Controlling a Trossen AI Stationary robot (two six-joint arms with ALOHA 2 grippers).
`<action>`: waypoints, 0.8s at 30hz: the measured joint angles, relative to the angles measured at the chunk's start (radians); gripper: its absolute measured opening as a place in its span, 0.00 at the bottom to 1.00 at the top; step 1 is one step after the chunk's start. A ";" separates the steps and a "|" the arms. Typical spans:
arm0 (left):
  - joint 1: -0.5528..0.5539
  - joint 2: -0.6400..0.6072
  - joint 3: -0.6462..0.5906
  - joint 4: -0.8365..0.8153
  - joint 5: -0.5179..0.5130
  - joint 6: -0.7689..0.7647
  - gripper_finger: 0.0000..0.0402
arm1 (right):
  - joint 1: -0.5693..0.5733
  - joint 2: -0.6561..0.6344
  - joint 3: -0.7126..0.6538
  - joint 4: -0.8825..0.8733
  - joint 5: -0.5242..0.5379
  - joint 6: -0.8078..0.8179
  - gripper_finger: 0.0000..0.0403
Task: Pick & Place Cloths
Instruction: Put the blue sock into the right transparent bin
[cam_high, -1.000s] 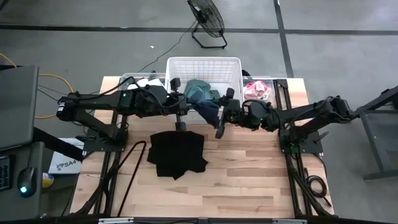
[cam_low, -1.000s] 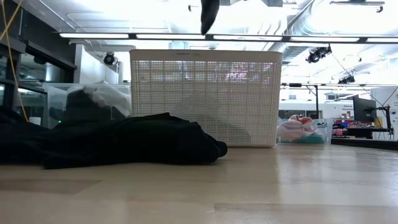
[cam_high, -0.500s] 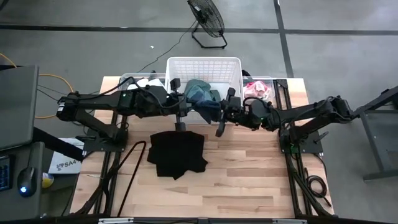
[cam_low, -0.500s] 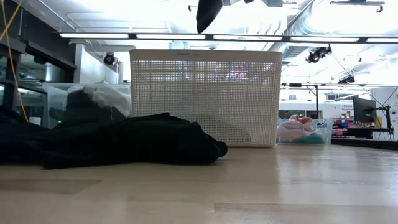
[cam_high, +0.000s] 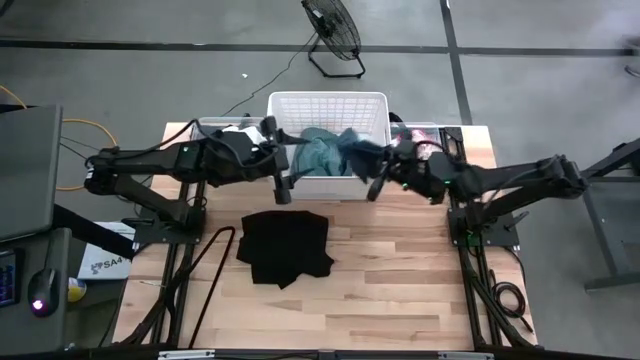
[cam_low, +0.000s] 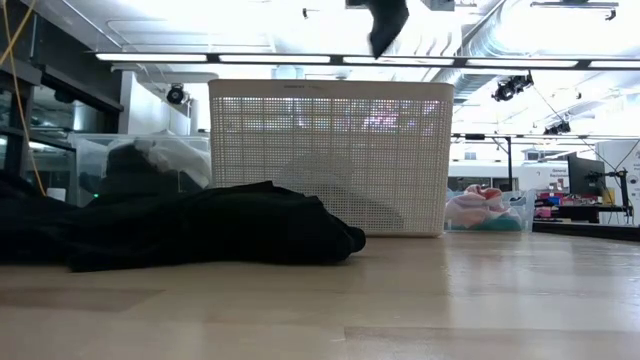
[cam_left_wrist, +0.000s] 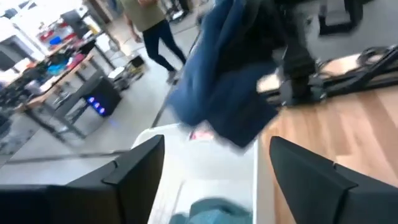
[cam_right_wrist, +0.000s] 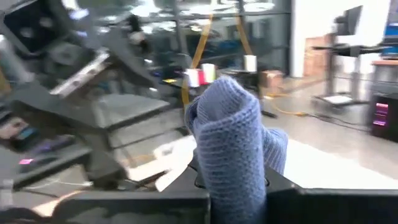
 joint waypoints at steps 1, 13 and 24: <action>0.000 -0.011 -0.001 -0.013 -0.015 0.000 0.72 | 0.000 -0.027 0.000 -0.044 0.032 0.001 0.01; 0.000 -0.042 -0.001 -0.029 -0.026 -0.011 0.73 | -0.063 -0.237 0.000 -0.566 0.376 0.157 0.01; 0.000 -0.043 -0.001 -0.062 -0.026 -0.036 0.73 | -0.370 -0.229 0.001 -0.980 0.222 0.248 0.01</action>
